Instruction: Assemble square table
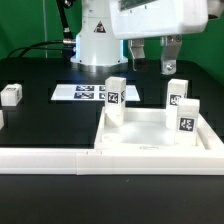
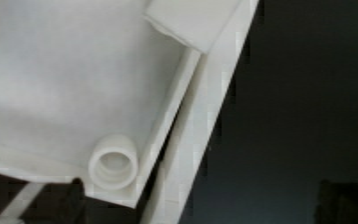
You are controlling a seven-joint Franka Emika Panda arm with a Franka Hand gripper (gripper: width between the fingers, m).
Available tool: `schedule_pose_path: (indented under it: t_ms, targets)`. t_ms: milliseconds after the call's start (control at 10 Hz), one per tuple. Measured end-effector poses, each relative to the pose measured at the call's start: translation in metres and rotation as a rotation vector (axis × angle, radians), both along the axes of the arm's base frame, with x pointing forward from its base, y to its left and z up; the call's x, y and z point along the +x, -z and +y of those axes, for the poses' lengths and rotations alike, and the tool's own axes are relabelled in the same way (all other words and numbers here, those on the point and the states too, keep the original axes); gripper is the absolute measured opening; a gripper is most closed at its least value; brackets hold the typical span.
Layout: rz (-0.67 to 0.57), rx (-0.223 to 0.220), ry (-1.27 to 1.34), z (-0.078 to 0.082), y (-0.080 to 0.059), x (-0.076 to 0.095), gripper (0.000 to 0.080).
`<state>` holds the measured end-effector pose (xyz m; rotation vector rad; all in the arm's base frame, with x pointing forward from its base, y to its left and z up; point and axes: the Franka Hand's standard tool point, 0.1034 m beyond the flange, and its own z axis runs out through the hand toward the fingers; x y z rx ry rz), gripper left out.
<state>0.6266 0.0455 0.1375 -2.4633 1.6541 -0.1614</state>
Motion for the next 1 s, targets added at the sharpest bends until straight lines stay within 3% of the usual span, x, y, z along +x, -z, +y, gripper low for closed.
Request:
schedule_pose_path:
  t_ms: [100,400,500,600,1000]
  targets:
    - [-0.036,-0.04,-0.156,-0.02,0.006,-0.009,0.0649]
    - [0.002,-0.093,-0.452,-0.104,0.027,-0.072,0.0649]
    - [-0.005,-0.136,-0.524,-0.133,0.032,-0.079,0.0649]
    - [-0.012,-0.162,-0.551,-0.142,0.035,-0.079,0.0649]
    - [-0.017,-0.209,-0.801,-0.142,0.036,-0.079,0.0649]
